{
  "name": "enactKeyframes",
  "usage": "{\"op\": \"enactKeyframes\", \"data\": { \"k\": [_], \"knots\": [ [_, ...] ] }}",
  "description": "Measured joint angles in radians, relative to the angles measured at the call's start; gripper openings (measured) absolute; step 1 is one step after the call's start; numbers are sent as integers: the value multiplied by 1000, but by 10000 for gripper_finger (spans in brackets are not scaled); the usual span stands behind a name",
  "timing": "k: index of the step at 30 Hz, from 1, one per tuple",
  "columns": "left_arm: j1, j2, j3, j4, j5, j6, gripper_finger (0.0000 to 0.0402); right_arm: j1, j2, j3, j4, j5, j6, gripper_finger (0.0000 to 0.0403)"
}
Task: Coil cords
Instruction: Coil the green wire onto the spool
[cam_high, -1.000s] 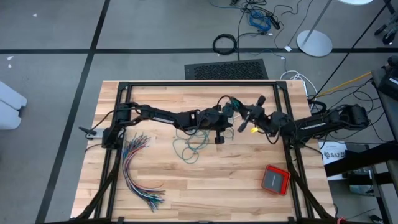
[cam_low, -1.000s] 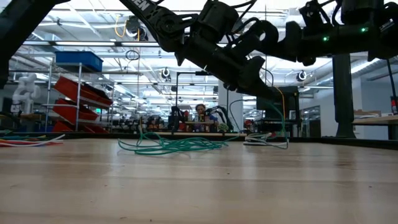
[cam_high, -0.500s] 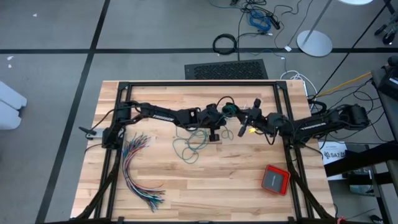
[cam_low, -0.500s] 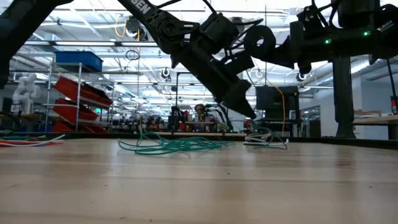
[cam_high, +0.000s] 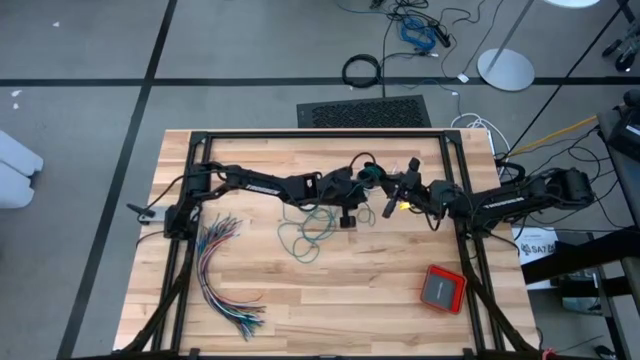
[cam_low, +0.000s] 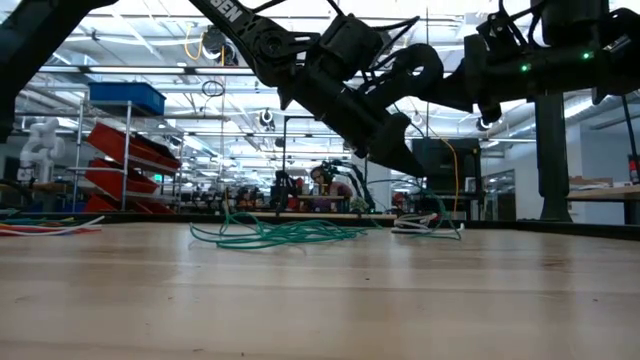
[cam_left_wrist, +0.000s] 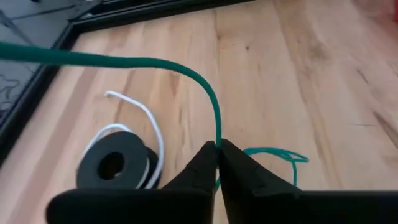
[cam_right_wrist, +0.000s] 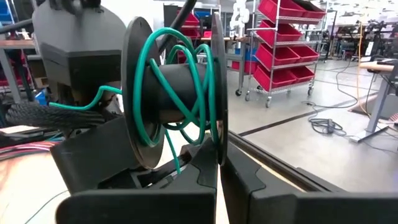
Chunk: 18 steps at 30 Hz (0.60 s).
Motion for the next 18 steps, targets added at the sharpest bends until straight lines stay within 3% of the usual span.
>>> {"op": "enactKeyframes", "data": {
  "k": [9, 18],
  "knots": [
    [-10, 0, 0, -14, 13, -3, 114, 2, -5, 0, -7, 29, -25, 0],
    [12, 0, 0, -47, 91, -28, 123, 55, -63, 0, -10, 165, -127, 0]
  ]
}}
